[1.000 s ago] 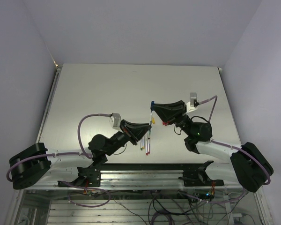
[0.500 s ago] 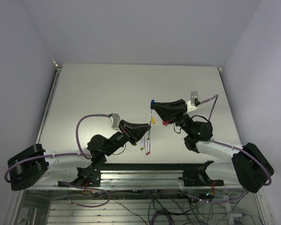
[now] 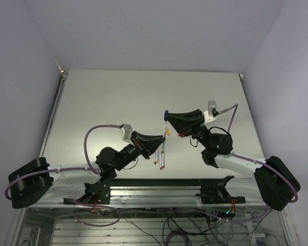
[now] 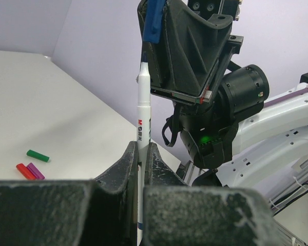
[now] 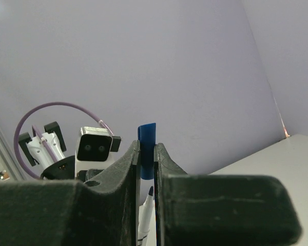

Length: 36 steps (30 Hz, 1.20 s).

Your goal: Insert the pens into the pen caps

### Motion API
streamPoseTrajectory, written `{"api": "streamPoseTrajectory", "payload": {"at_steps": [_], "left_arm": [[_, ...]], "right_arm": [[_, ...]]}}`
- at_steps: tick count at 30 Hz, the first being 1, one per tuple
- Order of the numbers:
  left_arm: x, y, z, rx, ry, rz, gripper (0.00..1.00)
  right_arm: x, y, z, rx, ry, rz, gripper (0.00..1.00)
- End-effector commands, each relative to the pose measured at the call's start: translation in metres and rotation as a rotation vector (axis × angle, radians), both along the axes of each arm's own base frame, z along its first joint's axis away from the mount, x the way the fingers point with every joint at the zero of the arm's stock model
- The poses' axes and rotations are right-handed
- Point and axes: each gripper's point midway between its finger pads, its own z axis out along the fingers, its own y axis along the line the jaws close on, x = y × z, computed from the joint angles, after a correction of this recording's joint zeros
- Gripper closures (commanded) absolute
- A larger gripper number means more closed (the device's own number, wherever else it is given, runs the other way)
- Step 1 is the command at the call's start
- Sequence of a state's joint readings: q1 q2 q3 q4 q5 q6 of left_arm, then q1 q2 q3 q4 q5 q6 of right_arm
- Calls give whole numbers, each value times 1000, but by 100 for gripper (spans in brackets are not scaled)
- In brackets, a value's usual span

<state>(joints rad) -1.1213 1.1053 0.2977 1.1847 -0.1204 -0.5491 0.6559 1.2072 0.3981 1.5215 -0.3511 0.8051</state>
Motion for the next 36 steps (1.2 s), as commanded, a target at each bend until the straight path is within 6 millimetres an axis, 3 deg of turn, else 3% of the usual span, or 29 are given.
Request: {"api": "streamPoseTrajectory", "payload": {"at_steps": [1, 36], "left_arm": [[-1, 3, 10, -29, -24, 8, 93], [3, 20, 25, -74, -57, 74, 93]], "right_arm": [[-11, -4, 11, 41, -58, 8, 100], [-12, 8, -13, -11, 13, 50, 100]]}}
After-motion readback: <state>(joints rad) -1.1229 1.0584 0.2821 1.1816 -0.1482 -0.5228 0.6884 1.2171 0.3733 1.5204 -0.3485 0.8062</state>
